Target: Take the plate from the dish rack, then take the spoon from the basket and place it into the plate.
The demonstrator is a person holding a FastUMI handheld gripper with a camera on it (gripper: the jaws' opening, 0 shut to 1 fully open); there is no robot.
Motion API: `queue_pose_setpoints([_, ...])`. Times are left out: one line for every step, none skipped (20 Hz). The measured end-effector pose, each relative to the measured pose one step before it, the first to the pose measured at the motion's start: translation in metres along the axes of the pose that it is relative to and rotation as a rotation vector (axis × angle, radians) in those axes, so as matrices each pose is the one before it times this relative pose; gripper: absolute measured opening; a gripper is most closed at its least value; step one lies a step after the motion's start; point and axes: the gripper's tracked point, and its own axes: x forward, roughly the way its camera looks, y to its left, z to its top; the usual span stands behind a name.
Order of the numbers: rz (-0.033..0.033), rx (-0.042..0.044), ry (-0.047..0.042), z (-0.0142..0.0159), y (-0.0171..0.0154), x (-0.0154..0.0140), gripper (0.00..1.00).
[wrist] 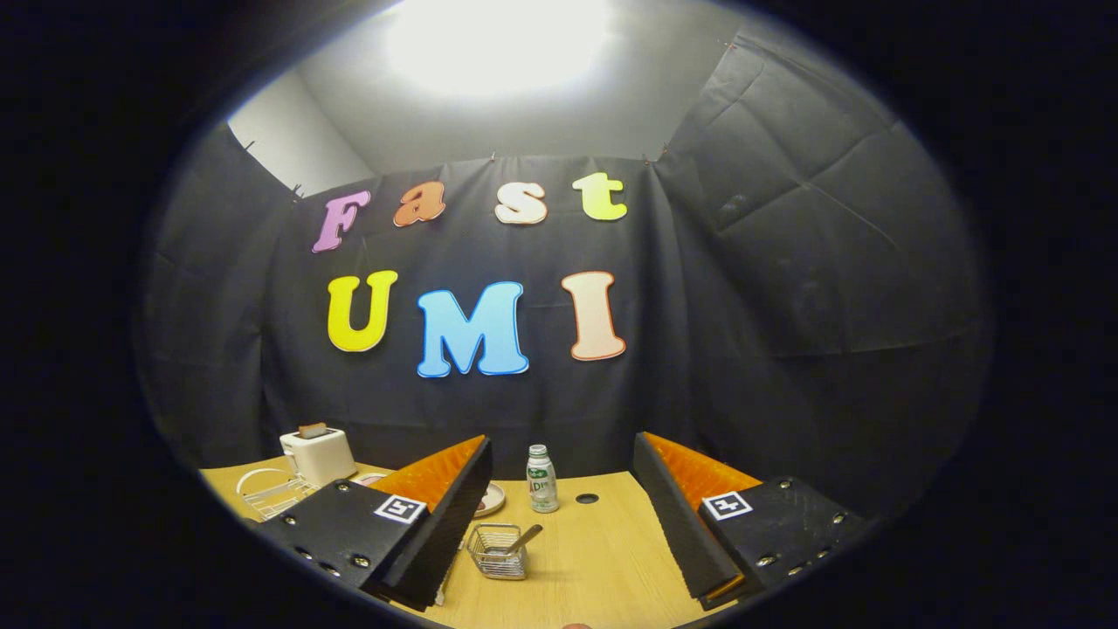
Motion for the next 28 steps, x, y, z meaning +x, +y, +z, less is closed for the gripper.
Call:
queue_pose_setpoints([0.01406,0.00605,0.00322,0.00197,0.00688,-0.00184,0.99])
queue_pose_setpoints([0.01241,0.00298,-0.00164,0.00269,0.00588,-0.00199,0.99])
queue_pose_setpoints([0.01287,-0.00167,-0.00131,0.00203,0.00521,0.00083,0.99])
queue_pose_setpoints([0.01520,-0.00128,0.00213,0.00246,0.00658,0.00121,0.99])
queue_pose_setpoints([0.01693,0.00333,0.00202,0.00144,0.00808,0.00047,0.99])
queue_pose_setpoints([0.01457,0.00814,0.00237,0.00268,0.00739,0.00277,0.99])
queue_pose_setpoints([0.01763,0.01244,0.00365,0.00248,0.00771,0.00440,0.99])
queue_pose_setpoints([0.01667,0.01382,0.01293,0.00087,0.00916,0.00584,0.99])
queue_pose_setpoints([0.02081,0.01290,0.01869,-0.00075,0.00955,0.00592,0.99])
queue_pose_setpoints([0.02366,0.01159,0.02408,-0.00138,0.01152,0.00828,0.99])
queue_pose_setpoints([0.02527,0.01428,0.02823,-0.00136,0.01033,0.00948,0.99])
queue_pose_setpoints([0.02426,0.01575,0.04021,-0.00546,0.01044,0.01128,0.99])
queue_pose_setpoints([0.02106,0.01651,0.04841,-0.00728,0.00946,0.01079,0.99])
queue_pose_setpoints([0.02192,0.01428,0.05211,-0.00914,0.00933,0.01347,0.99])
queue_pose_setpoints([0.02303,0.01147,0.04832,-0.00678,0.01017,0.01146,0.99])
queue_pose_setpoints([0.02158,0.00622,0.05238,-0.00762,0.00790,0.01260,0.99])
queue_pose_setpoints([0.01757,0.01259,0.04461,-0.00819,0.00687,0.01216,0.99])
queue_pose_setpoints([0.01573,0.00383,0.03999,-0.00834,0.00536,0.01259,0.99])
queue_pose_setpoints([0.00832,-0.00204,0.04483,-0.00843,0.00388,0.01329,0.99])
queue_pose_setpoints([0.00894,-0.00270,0.03872,-0.00706,0.00339,0.01244,0.99])
queue_pose_setpoints([0.00374,-0.00408,0.04248,-0.01077,0.00234,0.01230,0.99])
queue_pose_setpoints([0.00623,0.00053,0.05149,-0.00964,0.00175,0.01189,0.99])
queue_pose_setpoints([0.00844,0.00382,0.04535,-0.00838,0.00308,0.01104,0.99])
queue_pose_setpoints([0.00615,-0.00122,0.05026,-0.00747,0.00212,0.00991,1.00])
queue_pose_setpoints([0.00474,-0.00417,0.05524,-0.00905,0.00228,0.00958,1.00])
queue_pose_setpoints([0.00468,0.00064,0.03953,-0.00568,0.00174,0.01013,0.99])
queue_pose_setpoints([0.00395,-0.00610,0.04686,-0.00665,0.00152,0.01006,1.00])
queue_pose_setpoints([0.00537,-0.00184,0.04071,-0.00373,0.00096,0.00967,1.00])
